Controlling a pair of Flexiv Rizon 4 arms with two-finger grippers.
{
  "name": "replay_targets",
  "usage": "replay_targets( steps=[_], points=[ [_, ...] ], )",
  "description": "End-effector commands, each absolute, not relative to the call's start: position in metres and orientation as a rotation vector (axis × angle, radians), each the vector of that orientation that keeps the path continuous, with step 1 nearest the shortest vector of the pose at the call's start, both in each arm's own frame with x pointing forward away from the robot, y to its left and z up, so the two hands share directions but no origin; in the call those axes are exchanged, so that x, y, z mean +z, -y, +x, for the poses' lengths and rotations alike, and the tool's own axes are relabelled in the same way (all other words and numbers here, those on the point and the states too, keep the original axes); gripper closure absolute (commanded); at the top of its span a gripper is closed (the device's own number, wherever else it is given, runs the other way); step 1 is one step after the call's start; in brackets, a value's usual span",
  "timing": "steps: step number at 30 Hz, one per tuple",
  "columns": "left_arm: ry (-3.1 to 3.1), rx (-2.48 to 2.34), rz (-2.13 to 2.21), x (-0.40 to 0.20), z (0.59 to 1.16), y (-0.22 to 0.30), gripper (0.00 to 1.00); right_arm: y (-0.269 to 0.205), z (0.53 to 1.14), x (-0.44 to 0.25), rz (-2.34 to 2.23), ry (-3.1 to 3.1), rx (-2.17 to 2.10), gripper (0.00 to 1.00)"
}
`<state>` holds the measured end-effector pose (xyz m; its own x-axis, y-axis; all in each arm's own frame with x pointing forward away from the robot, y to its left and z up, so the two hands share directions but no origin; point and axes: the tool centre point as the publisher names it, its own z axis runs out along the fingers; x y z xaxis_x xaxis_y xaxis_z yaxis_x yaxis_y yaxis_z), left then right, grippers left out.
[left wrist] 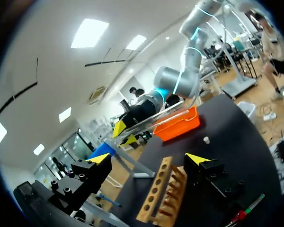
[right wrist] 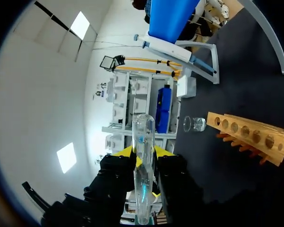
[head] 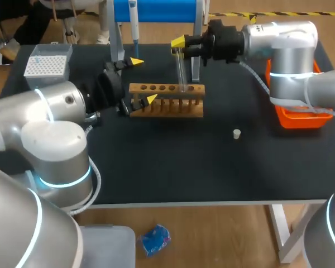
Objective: Invert the test tube, pick up the pipette, mount the tip to pipette, aspirate from beaker and dispense into the tube, eject the tip, return the pipette, and cap with the stopper.
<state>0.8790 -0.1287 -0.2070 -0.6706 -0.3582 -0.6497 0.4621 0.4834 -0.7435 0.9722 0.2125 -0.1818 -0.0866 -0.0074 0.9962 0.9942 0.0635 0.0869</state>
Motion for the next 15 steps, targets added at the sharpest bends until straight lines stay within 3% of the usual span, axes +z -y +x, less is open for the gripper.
replay_targets(
  steps=[1, 10, 15],
  points=[
    [-1.665, -1.365, 0.122, -0.215, 0.877, 0.129, 0.00, -0.213, 0.966, -0.182, -1.124, 1.278, -1.256, 1.00],
    [-1.665, -1.365, 0.122, -0.215, 0.877, 0.129, 0.00, -0.212, 0.965, -0.183, -1.133, 1.272, -1.260, 1.00],
    [-1.471, -1.391, 0.586, -0.191, 0.872, 0.128, 0.00, -0.212, 0.965, -0.183, -1.133, 1.272, -1.260, 1.00]
  ],
)
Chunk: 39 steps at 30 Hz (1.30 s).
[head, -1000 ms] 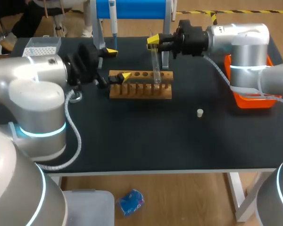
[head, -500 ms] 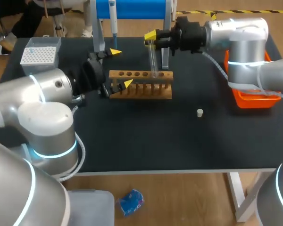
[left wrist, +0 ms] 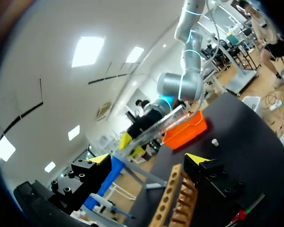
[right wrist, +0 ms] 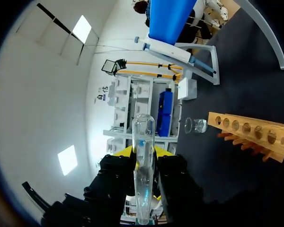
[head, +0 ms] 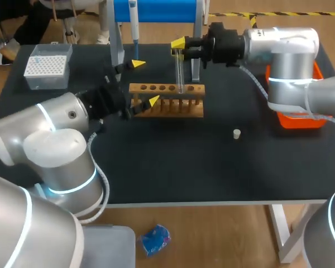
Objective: Invert the test tube, pick up the pipette, mount the tip to pipette, aspirate from beaker and dispense into the tube, eject the tip, return the pipette, and cap with the stopper.
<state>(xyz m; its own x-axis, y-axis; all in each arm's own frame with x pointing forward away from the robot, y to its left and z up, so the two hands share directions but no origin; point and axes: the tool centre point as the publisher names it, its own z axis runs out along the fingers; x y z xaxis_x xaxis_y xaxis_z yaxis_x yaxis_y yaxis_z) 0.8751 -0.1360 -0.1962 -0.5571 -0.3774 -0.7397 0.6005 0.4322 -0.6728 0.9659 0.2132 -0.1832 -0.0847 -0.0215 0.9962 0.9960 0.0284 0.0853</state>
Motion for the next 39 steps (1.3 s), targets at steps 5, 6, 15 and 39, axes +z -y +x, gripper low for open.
replay_targets(
  steps=[5, 6, 15, 39],
  points=[
    [-1.260, -1.356, 0.900, -0.180, 0.866, 0.131, 0.00, -0.212, 0.965, -0.183, -1.133, 1.272, -1.260, 1.00],
    [-1.236, -1.378, 0.931, -0.178, 0.867, 0.131, 0.00, -0.212, 0.965, -0.183, -1.133, 1.272, -1.260, 1.00],
    [-1.282, -1.465, 0.993, -0.180, 0.872, 0.142, 0.00, -0.212, 0.965, -0.183, -1.133, 1.272, -1.260, 1.00],
    [-1.324, -1.177, 1.173, -0.198, 0.852, 0.175, 0.00, -0.212, 0.965, -0.183, -1.133, 1.272, -1.260, 1.00]
  ],
)
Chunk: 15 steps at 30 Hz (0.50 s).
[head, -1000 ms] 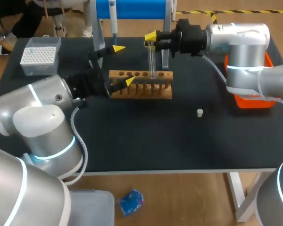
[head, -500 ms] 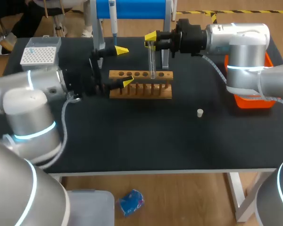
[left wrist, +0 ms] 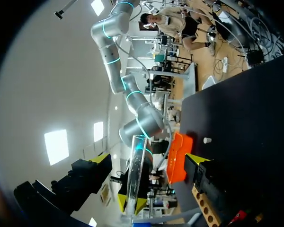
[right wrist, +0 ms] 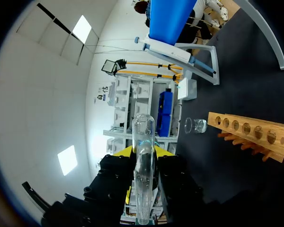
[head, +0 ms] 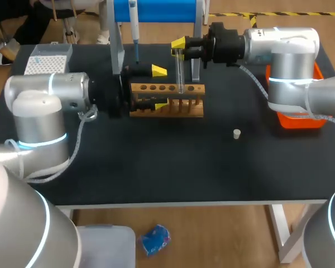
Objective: Invert the test tube, pick up the pipette, mount the tip to pipette, aspirate from beaker and dispense into the tube, eject the tip, return the pipette, and cap with the stopper.
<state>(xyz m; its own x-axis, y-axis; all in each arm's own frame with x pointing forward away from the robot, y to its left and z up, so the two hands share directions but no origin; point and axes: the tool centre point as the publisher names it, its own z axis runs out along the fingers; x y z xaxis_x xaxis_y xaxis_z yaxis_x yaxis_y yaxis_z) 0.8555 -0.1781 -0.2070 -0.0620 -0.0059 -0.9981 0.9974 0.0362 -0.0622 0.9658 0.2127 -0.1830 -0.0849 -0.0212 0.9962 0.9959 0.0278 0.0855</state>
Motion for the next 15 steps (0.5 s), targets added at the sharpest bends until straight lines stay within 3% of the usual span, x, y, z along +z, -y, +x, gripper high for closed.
replay_targets(
  steps=[1, 15],
  points=[
    [-1.328, -1.163, 1.180, -0.197, 0.852, 0.174, 0.00, -0.212, 0.965, -0.183, -1.133, 1.272, -1.260, 1.00],
    [-1.303, -1.119, 1.168, -0.194, 0.847, 0.197, 0.00, -0.212, 0.965, -0.183, -1.133, 1.272, -1.260, 1.00]
  ],
)
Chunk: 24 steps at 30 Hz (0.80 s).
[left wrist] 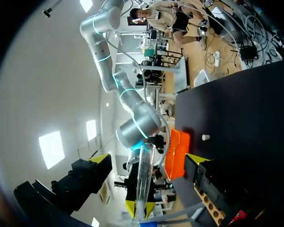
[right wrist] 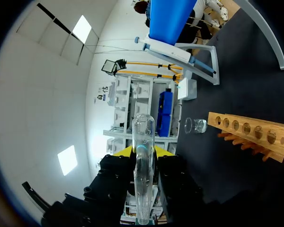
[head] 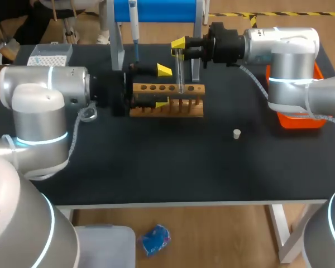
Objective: Invert the test tube, pick up the pipette, mount the tip to pipette, aspirate from beaker and dispense into the tube, eject the tip, return the pipette, and cap with the stopper.
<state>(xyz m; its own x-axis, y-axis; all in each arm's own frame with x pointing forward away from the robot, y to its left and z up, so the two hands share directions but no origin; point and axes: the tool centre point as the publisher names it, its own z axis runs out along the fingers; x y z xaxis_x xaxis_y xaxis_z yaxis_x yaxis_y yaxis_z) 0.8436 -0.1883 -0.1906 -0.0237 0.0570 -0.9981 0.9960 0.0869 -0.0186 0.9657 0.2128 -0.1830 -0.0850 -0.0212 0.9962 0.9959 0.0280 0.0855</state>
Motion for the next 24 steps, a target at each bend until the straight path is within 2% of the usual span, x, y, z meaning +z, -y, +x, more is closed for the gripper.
replay_targets(
  steps=[1, 24],
  points=[
    [-1.302, -1.113, 1.171, -0.193, 0.848, 0.198, 0.00, -0.212, 0.965, -0.183, -1.133, 1.272, -1.260, 1.00],
    [-1.221, -1.107, 1.229, -0.175, 0.854, 0.231, 0.00, -0.212, 0.965, -0.183, -1.133, 1.272, -1.260, 1.00]
  ],
)
